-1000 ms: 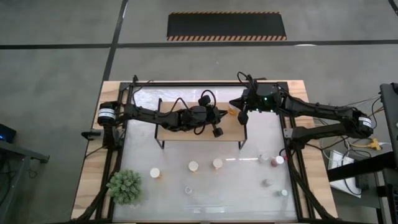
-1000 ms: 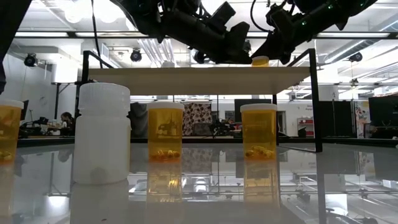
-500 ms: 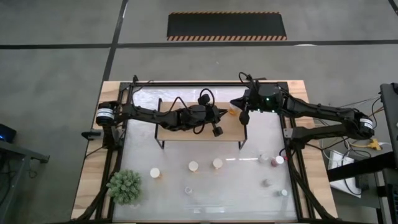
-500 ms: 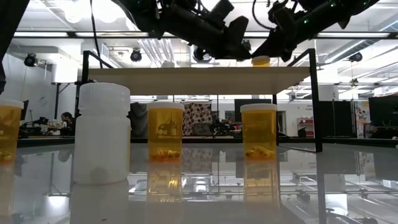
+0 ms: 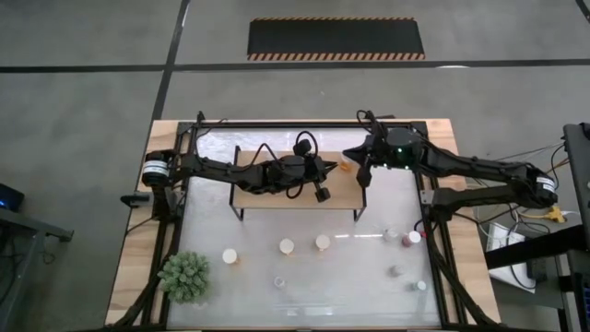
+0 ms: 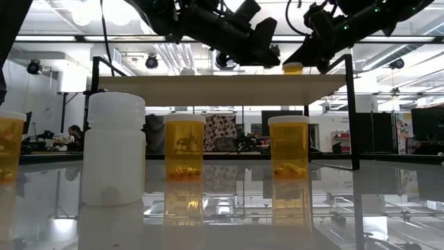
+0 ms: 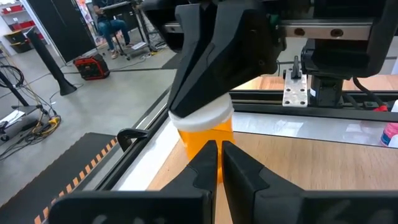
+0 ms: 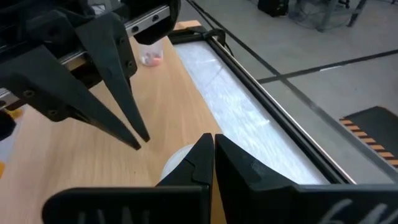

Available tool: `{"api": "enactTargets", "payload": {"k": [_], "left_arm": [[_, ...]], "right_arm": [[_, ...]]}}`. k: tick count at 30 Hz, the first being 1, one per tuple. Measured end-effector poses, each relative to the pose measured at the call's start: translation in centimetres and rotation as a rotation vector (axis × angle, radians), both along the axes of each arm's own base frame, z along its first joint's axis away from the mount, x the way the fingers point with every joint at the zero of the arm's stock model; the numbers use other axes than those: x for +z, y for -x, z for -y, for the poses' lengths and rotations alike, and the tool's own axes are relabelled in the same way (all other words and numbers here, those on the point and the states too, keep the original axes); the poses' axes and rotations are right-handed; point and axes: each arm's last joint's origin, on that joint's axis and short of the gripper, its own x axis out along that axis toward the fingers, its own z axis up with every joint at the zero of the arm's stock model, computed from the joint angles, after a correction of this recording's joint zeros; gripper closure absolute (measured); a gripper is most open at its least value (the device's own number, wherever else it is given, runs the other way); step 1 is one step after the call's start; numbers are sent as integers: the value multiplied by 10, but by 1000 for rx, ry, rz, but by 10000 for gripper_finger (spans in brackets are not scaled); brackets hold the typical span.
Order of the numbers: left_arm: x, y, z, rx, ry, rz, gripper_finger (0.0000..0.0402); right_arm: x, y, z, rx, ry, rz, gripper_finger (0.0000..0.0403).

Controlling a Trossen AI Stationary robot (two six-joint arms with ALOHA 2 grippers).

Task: Pick and place medicine bottles onto shelf by color
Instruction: Put the orange pill bottle on the shelf

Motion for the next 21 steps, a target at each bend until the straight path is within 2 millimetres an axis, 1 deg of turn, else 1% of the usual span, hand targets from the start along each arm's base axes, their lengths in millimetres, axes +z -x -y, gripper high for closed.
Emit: {"api": "enactTargets", "payload": {"k": [5, 8, 11, 17, 21], "left_arm": [[0, 0, 0, 0, 1, -1, 396], [0, 0, 0, 0, 1, -1, 396], [0, 0, 0, 0, 2, 0, 396], [0, 0, 1, -2, 2, 0, 396], [5, 3, 3, -8, -1, 9, 396]], "right_arm": [[-12, 3, -1, 0, -16, -39, 394], [-13, 3, -1, 0, -19, -49, 394], [-9, 2, -1, 0, -13, -37, 394], [5, -2, 1, -1, 12, 30, 394], [14, -3, 1, 1, 24, 44, 394]]}}
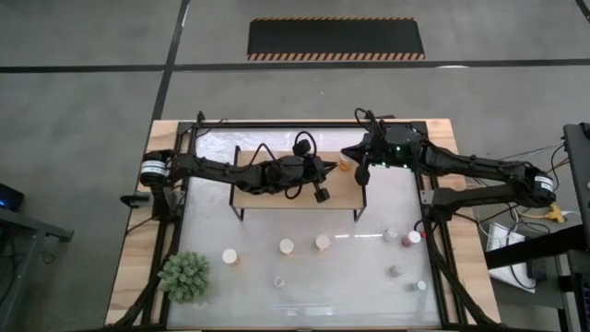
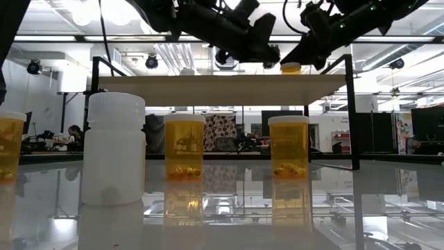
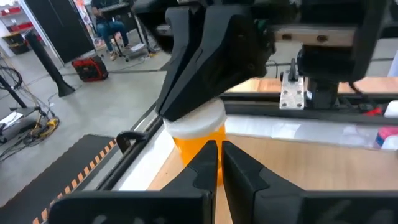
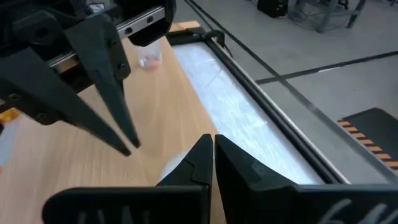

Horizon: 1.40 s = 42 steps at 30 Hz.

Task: Pick and place medicine bottles onto shelf by color
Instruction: Put the orange pill bottle on the shelf

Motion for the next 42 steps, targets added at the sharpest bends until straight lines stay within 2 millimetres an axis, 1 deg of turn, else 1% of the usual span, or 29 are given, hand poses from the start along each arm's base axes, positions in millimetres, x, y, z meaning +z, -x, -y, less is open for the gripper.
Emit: {"api": "enactTargets", "payload": {"k": [5, 9, 11, 16, 20, 21, 23, 27, 31, 34, 36, 38, 40, 42], "left_arm": [[8, 6, 2, -7, -14, 10, 396], [12, 5, 3, -13, -40, 16, 396], [12, 5, 3, -14, -42, 17, 396], [11, 5, 3, -15, -42, 13, 396], [16, 6, 8, -27, -45, 23, 396], [17, 7, 10, -32, -47, 26, 396], [24, 11, 15, -44, -52, 42, 396], [43, 26, 29, -80, -51, 41, 396], [60, 48, 52, -146, -50, -22, 396], [66, 65, 75, -214, -45, -94, 396], [61, 78, 90, -273, -28, -188, 396], [54, 90, 104, -344, 22, -291, 396], [42, 104, 116, -400, 86, -447, 396], [35, 113, 127, -396, 167, -518, 396]], "right_arm": [[11, 0, 0, 2, 17, 27, 394], [14, 1, -1, 5, 25, 32, 394], [12, 1, -1, 5, 23, 31, 394], [-4, 1, -1, -11, -10, -13, 394], [-3, 1, 0, -26, -4, -5, 394], [0, 2, 0, -26, -2, 1, 394], [12, 2, -1, -24, 15, 42, 394], [38, 7, -7, -3, 42, 117, 394], [59, 16, -23, 71, 20, 157, 394], [64, 26, -42, 142, -23, 158, 394], [60, 30, -56, 223, -64, 119, 394], [52, 33, -71, 334, -123, 54, 394], [43, 34, -87, 405, -177, 5, 394], [37, 36, -101, 440, -211, -24, 394]]}}
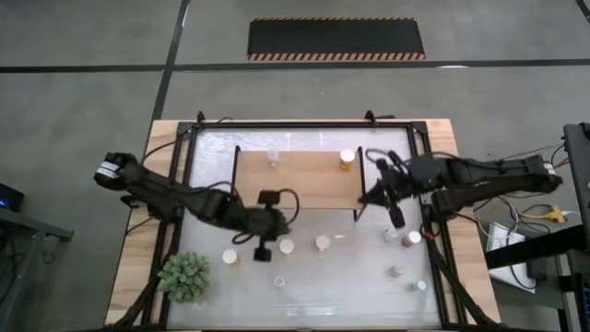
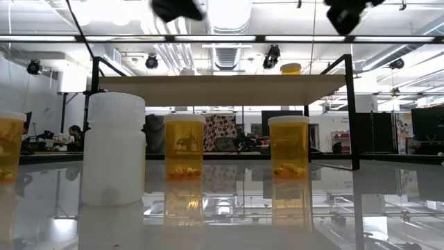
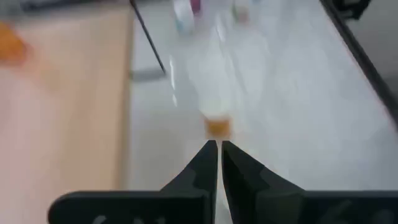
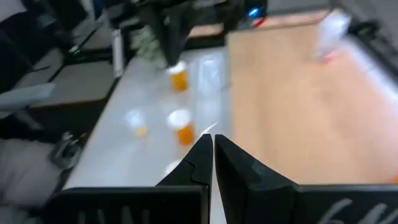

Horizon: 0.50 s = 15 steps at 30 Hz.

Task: Pick and place medicine bottles onto shelf by color
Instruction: Put the orange pill bottle on the shelf

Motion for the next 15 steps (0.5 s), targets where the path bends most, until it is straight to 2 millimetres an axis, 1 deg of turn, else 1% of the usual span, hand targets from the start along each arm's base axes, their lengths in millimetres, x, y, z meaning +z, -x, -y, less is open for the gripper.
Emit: {"api": "enactTargets", "payload": {"k": [2, 4, 7, 11, 15], "left_arm": [[-6, 7, 6, 47, 52, -68, 396], [-10, 10, 11, 70, 95, -87, 393], [-23, 15, 20, 60, 120, -145, 371], [-39, 13, 25, 77, 140, -178, 311], [-65, -2, 28, 127, 95, -217, 232]], "right_arm": [[-2, 0, -12, 2, 6, -5, 394], [-6, -1, -23, -9, 26, -20, 394], [-9, -2, -38, -23, 79, -28, 394], [-13, -2, -51, -32, 119, -31, 394], [-17, -4, -60, -24, 121, -47, 394]]}}
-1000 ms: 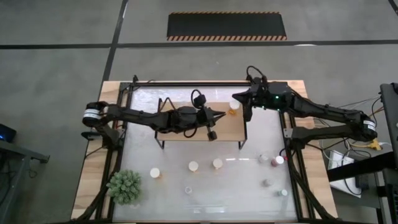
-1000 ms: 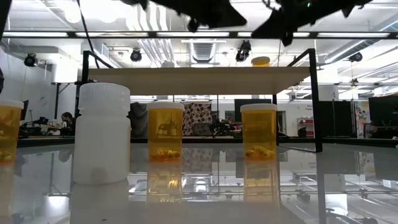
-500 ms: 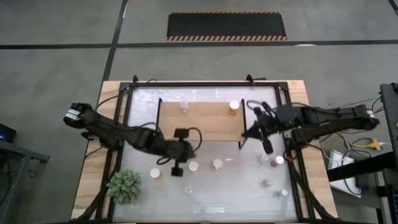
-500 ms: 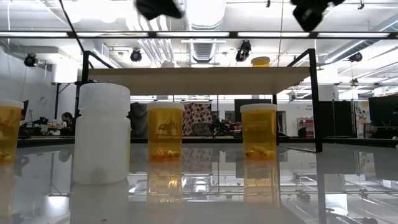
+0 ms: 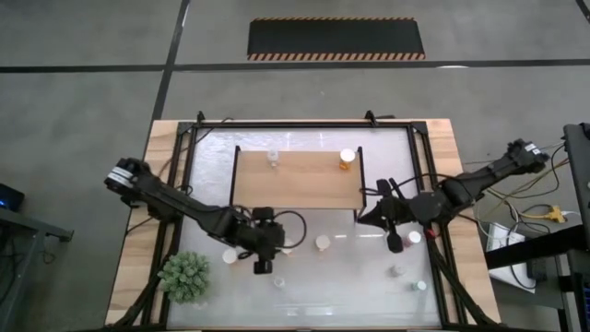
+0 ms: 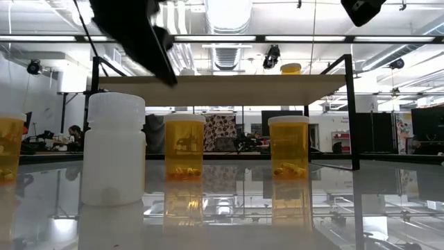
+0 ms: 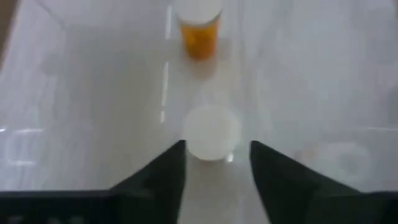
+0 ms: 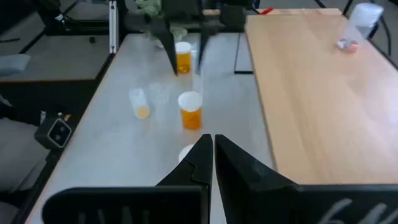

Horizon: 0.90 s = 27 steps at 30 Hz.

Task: Pick and place medicine bottles onto shelf by color
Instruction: Put the orange pill bottle on the shelf

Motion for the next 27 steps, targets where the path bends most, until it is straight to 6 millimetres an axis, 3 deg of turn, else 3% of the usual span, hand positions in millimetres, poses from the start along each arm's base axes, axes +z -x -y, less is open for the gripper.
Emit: {"api": "enactTargets", "payload": {"k": [6, 10, 19, 27], "left_arm": [[-20, -11, 4, 21, -49, -30, 121], [-24, -17, 6, 22, -37, -2, 86], [-44, -25, 10, 21, -36, -30, 84], [-47, -26, 11, 33, -21, -42, 133]], "right_arm": [[-3, -1, -7, 21, -9, -13, 394], [-3, -2, -8, 27, -6, -9, 394], [-8, -7, -11, 29, 8, -30, 394], [-12, -11, -13, 25, 9, -47, 394]]}}
